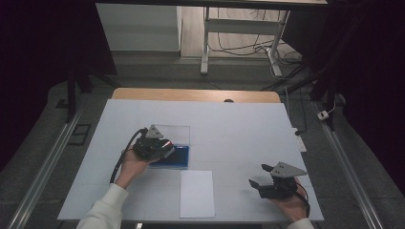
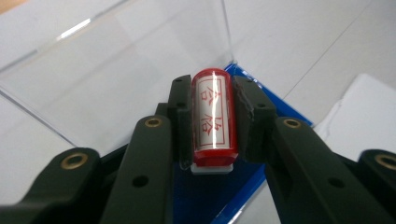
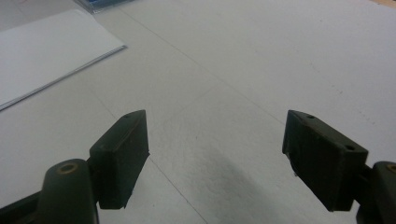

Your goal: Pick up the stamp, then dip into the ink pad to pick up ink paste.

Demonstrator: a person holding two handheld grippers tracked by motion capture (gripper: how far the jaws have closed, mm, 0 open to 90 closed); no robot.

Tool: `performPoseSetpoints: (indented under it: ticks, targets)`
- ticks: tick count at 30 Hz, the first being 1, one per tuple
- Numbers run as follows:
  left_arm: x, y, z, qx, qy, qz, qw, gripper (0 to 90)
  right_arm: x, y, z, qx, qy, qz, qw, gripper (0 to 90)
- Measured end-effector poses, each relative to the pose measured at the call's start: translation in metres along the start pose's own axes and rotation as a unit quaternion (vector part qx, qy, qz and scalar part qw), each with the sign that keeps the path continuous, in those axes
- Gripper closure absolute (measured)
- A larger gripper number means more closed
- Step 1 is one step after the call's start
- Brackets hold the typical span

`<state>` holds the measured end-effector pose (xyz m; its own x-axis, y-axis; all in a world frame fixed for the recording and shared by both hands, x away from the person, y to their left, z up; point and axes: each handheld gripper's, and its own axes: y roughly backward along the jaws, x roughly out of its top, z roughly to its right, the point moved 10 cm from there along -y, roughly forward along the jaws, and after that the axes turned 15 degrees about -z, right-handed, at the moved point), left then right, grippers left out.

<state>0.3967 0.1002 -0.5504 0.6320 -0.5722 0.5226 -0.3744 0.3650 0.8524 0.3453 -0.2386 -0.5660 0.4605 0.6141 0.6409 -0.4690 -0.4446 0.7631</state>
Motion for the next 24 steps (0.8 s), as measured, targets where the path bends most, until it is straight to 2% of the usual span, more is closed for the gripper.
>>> performPoseSetpoints:
  ticks: [14, 24]
  targets:
    - [0.008, 0.027, 0.008, -0.011, -0.014, 0.03, 0.9994, 69.9, -0.001, 0.0, 0.0, 0.0, -0.001, -0.003, 1.0, 22.5]
    - [0.007, 0.031, 0.007, -0.013, -0.012, 0.031, 0.9994, 69.9, -0.001, 0.0, 0.0, -0.002, 0.002, -0.003, 1.0, 22.6]
